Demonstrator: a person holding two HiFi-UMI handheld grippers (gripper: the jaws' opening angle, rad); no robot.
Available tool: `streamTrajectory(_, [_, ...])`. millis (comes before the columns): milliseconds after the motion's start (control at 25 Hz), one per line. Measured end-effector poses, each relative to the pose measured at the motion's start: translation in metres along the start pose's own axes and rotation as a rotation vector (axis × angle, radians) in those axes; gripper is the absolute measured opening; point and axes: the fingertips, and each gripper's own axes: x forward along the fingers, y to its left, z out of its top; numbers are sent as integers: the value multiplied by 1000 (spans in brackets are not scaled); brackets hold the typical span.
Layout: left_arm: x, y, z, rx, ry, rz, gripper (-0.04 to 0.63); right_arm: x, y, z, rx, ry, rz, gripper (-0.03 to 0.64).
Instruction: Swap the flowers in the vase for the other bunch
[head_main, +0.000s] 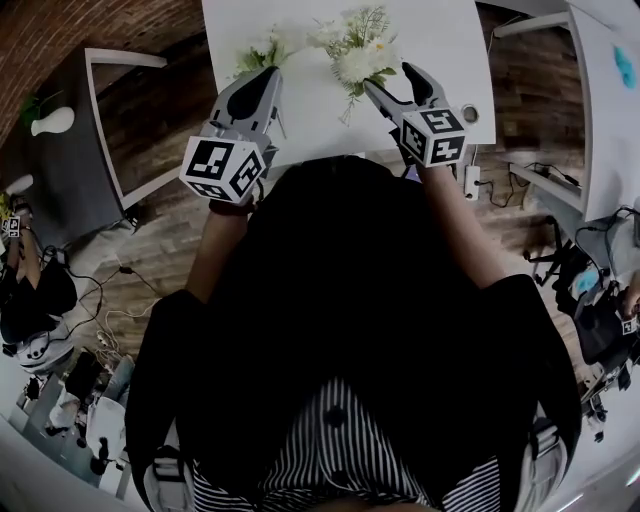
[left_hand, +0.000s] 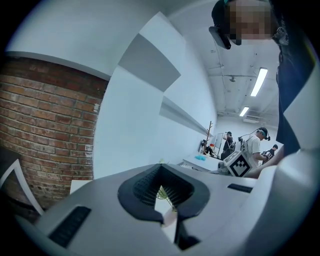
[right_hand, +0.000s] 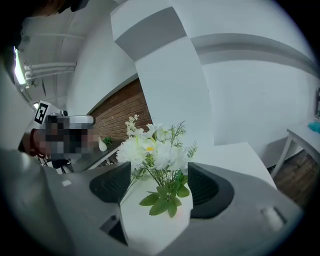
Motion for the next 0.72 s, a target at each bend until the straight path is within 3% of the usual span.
streamTrajectory(720, [-40, 24, -13, -35, 7, 116, 5, 66, -9, -34, -79, 132, 37, 336])
